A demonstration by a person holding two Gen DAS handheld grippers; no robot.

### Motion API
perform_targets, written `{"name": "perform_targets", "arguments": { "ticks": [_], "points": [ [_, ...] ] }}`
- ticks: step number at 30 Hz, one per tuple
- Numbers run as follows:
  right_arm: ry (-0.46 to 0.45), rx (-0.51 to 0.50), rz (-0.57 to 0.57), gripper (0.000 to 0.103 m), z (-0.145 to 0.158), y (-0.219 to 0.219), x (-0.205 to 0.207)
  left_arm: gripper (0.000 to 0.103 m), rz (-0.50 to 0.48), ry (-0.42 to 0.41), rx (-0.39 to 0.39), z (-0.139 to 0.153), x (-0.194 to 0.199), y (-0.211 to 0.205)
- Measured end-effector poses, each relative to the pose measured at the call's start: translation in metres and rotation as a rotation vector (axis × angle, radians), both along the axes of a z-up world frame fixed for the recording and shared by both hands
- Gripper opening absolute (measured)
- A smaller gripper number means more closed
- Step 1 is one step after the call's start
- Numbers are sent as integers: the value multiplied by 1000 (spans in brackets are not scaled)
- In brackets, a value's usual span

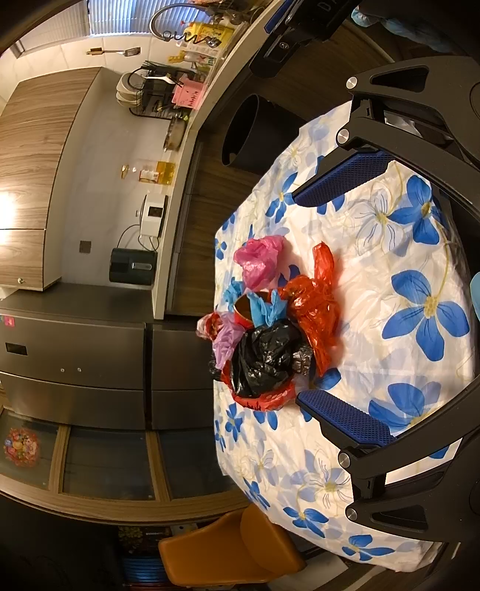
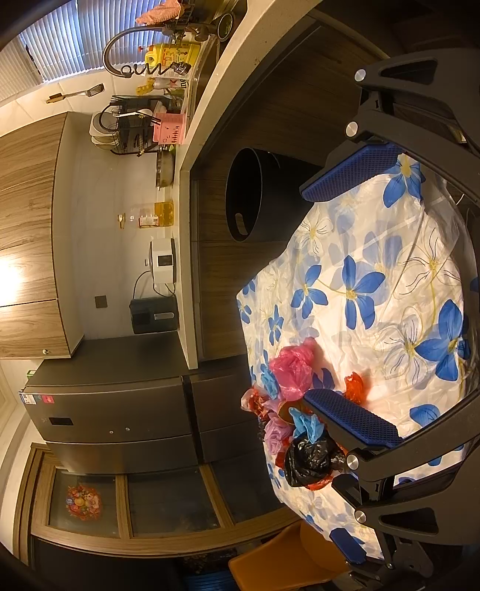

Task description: Collect trash

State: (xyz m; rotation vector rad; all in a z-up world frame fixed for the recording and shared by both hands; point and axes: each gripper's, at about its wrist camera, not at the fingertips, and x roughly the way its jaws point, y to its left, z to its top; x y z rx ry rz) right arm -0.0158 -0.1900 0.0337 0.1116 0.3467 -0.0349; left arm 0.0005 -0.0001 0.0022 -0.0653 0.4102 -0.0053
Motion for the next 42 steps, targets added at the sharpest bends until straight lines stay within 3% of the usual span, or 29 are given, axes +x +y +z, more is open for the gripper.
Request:
{"name": "perform_targets", "arguments": {
  "ticks": [42],
  "points": [
    [-2, 5, -7, 98, 0, -1, -1, 97, 0, -4, -1, 7, 1, 0]
  ]
}}
